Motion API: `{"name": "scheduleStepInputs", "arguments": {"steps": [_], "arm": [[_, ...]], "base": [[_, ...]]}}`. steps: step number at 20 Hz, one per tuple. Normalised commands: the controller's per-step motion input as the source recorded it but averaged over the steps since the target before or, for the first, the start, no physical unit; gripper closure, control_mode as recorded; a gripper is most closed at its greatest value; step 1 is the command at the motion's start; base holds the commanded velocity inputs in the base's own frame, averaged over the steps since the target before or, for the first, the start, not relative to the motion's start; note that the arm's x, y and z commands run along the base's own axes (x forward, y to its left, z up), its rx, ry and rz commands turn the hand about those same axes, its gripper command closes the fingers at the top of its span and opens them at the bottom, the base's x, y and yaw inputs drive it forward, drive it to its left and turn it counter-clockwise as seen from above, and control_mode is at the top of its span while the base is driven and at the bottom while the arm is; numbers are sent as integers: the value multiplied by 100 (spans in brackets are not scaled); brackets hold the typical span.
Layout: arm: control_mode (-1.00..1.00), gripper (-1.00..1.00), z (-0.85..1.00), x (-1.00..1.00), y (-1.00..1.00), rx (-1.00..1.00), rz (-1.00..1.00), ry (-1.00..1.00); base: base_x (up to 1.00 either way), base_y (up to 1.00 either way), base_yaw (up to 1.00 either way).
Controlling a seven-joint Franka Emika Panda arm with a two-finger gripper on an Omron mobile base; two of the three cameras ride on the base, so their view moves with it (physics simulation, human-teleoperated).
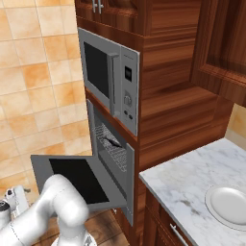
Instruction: Place the fish on the top rack of the oven, and slide the tray back inside. Close the oven door.
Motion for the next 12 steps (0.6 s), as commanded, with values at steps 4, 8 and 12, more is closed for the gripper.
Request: {"name": "scheduleStepInputs", "arguments": {"steps": [4, 8, 12], "arm": [[-100, -100, -89, 47, 20, -9, 0, 0], [-100, -100, -100, 66, 48, -13, 0, 0], [-100, -100, -100, 81, 59, -19, 0, 0]], "base": [[0, 0, 0], [0, 0, 0], [0, 0, 0]]}}
